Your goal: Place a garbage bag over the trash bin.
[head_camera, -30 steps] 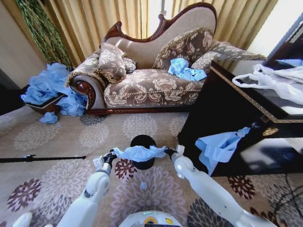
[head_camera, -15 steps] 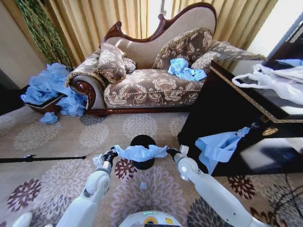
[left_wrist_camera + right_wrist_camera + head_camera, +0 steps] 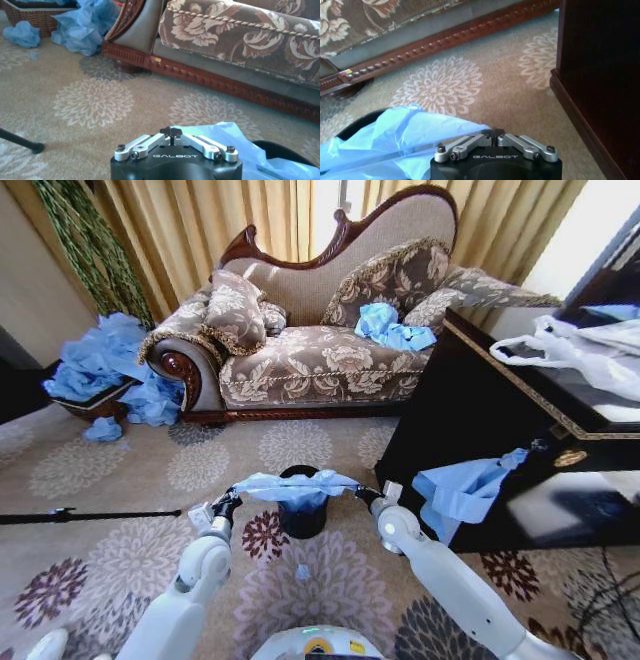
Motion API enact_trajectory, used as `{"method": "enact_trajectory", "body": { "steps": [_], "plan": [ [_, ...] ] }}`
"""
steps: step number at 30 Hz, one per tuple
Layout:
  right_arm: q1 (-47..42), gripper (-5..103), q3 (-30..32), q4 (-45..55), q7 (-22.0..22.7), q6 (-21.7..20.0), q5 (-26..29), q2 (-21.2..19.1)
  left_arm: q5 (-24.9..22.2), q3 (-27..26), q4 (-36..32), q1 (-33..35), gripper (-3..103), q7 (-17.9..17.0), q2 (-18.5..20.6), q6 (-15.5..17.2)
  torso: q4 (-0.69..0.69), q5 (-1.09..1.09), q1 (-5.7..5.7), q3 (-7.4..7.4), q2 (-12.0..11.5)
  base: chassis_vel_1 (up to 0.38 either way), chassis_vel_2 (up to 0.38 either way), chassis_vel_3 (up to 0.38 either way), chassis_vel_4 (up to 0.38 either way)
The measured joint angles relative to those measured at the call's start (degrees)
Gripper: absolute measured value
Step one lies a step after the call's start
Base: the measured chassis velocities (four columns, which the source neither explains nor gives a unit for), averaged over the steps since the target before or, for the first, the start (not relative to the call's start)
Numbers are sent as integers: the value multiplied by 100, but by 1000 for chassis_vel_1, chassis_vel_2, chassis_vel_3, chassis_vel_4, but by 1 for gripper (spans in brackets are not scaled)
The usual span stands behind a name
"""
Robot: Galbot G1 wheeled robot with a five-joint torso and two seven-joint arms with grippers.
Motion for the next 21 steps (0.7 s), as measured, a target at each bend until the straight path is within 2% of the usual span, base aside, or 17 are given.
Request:
{"method": "enact_trajectory", "body": {
  "steps": [7,8,13,16,19,21],
  "plan": [
    [-368,0,123,684,5,-133,42,-287,10,-7,-175,74,0,15,2,-3,-1,0,0,0,0,0,0,0,0],
    [-433,-3,131,801,-6,-155,-16,-343,30,-1,-233,96,0,53,2,-5,-2,0,0,-1,0,0,0,0,0],
    [-564,-2,143,1024,-124,-161,-283,-415,131,38,-421,154,0,215,13,-28,-1,0,0,0,0,0,0,0,0],
    [-623,2,148,1282,-169,-161,-403,-449,182,76,-588,192,0,314,39,-18,-1,1,0,-1,0,0,0,0,0],
    [-708,12,150,1541,-162,-176,-437,-506,193,71,-694,247,0,294,51,55,0,0,0,-1,0,0,0,0,0],
    [-745,12,171,1599,-161,-184,-437,-526,204,60,-708,270,0,278,61,71,0,0,0,-1,0,0,0,0,0]
  ]
}}
